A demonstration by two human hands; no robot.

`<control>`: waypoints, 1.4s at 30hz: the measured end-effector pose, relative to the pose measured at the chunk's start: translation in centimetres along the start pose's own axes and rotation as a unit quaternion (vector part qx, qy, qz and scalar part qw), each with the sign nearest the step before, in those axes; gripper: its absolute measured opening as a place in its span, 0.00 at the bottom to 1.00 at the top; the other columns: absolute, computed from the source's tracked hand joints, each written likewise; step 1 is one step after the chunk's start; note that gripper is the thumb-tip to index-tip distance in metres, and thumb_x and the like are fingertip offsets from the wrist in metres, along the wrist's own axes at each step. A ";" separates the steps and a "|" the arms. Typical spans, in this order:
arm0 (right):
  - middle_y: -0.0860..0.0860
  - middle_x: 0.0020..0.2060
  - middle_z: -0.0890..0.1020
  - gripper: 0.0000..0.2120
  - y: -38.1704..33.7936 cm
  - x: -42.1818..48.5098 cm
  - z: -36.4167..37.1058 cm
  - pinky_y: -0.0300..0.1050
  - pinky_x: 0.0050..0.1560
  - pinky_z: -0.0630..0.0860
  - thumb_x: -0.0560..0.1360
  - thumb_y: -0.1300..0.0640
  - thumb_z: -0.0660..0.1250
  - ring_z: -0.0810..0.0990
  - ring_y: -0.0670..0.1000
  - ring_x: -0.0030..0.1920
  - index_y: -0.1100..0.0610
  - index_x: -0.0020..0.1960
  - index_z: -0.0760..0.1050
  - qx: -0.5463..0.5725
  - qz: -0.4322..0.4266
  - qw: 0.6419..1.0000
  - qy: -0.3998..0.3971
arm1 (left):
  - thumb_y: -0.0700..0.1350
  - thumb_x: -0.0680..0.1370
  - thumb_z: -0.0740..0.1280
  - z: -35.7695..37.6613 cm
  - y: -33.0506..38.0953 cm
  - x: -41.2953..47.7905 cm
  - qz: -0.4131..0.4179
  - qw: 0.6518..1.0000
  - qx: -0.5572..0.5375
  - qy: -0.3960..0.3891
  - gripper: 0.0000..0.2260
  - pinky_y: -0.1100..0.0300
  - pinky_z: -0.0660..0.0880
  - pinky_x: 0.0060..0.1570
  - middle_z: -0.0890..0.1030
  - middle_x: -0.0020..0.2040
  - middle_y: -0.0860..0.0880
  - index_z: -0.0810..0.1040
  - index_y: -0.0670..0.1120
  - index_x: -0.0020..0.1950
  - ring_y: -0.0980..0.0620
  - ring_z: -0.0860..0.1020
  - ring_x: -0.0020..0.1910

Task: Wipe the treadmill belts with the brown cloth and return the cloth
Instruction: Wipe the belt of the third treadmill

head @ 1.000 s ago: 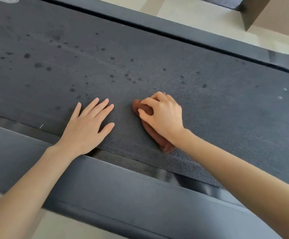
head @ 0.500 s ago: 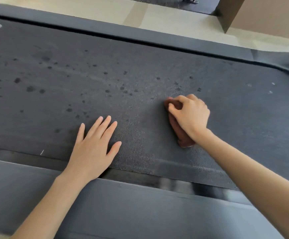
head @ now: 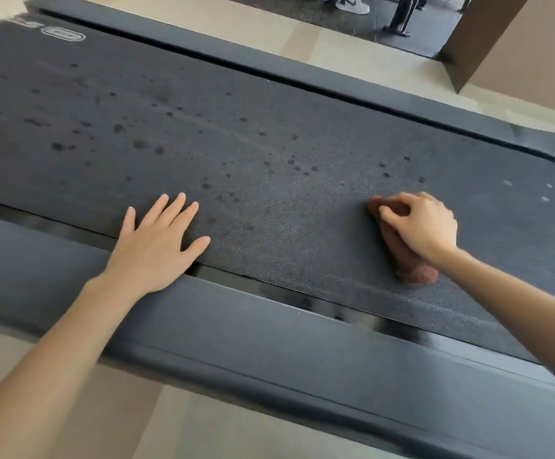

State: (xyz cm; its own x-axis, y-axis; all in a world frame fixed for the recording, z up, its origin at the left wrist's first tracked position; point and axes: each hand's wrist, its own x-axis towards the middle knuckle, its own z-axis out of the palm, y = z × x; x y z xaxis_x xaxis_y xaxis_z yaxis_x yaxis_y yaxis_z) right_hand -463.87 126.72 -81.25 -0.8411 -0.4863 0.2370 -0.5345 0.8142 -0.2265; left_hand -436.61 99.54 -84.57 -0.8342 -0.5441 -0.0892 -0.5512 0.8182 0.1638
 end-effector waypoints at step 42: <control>0.49 0.44 0.81 0.10 -22.0 1.9 6.6 0.42 0.38 0.70 0.72 0.46 0.67 0.77 0.53 0.43 0.49 0.48 0.83 0.155 -0.531 0.831 -0.066 | 0.61 0.79 0.49 -1.3 -5.0 -2.2 -0.060 0.997 -0.010 0.039 0.26 0.52 0.49 0.74 0.50 0.76 0.59 0.54 0.54 0.76 0.59 0.47 0.75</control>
State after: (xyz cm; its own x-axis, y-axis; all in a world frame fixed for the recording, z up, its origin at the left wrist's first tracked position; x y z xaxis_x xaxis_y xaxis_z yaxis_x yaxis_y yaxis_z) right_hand -454.23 105.81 -82.06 0.1270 -0.9250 0.3580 -0.9590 -0.2066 -0.1938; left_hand -432.00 96.34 -83.88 -0.7575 -0.6520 -0.0332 -0.6466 0.7423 0.1757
